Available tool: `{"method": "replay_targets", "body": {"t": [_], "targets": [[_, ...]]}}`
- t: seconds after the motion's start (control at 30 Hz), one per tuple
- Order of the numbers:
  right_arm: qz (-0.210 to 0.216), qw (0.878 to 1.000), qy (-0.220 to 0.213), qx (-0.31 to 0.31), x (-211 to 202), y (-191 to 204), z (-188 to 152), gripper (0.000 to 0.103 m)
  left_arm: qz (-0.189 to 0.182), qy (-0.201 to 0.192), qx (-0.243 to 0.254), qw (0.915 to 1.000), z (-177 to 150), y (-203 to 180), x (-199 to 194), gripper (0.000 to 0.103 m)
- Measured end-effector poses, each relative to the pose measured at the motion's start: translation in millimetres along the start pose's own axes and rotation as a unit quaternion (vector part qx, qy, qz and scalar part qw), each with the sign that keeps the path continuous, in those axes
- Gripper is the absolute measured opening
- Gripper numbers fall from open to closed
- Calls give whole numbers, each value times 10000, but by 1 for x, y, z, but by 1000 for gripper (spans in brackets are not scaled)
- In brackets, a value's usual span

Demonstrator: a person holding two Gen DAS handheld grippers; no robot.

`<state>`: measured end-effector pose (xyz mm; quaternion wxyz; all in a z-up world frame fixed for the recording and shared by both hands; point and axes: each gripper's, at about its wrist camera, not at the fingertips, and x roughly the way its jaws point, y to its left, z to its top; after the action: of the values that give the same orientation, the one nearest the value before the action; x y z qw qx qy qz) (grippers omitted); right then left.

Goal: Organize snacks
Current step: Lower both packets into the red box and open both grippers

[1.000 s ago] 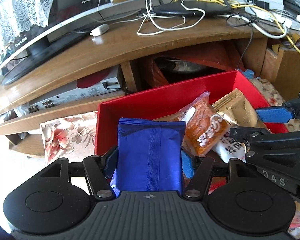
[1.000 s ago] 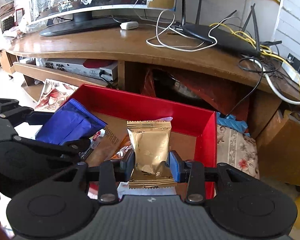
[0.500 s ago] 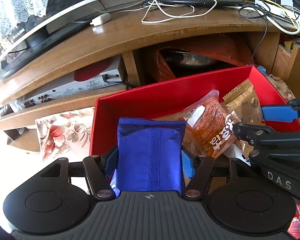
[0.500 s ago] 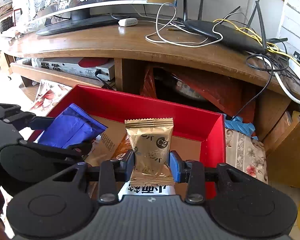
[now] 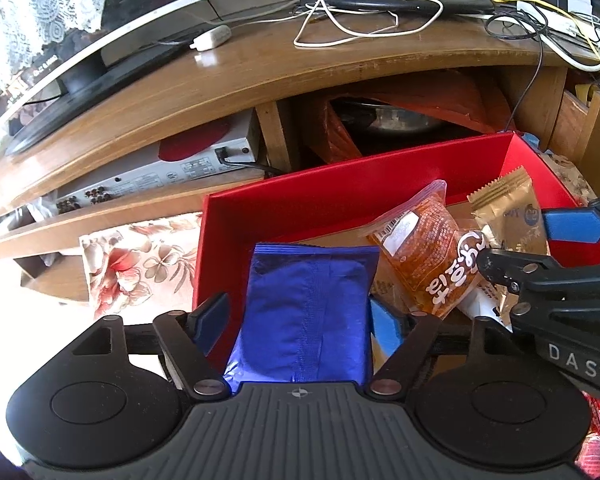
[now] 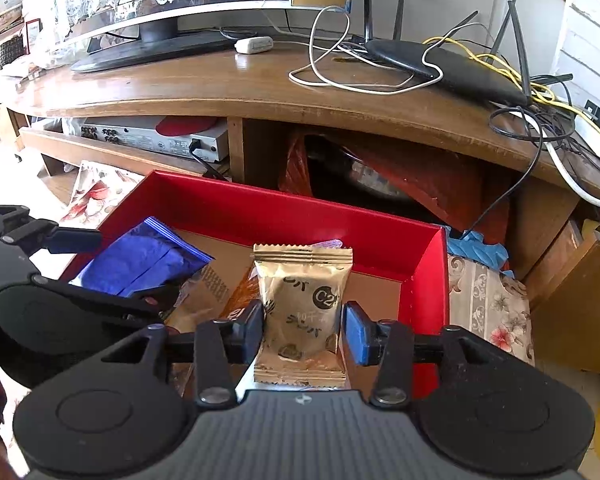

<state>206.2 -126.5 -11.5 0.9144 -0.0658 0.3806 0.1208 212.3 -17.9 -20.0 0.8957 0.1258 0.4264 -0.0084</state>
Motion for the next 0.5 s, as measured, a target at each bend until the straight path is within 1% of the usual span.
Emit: {"method": "replay_targets", "body": {"t": [0.3, 0.5], "targets": [[79, 9998, -71, 196, -13, -6, 0, 55, -33, -96, -67, 9999, 0, 4, -11, 84], [104, 9996, -144, 218, -26, -4, -1, 56, -63, -181, -109, 9998, -3, 7, -23, 85]]}}
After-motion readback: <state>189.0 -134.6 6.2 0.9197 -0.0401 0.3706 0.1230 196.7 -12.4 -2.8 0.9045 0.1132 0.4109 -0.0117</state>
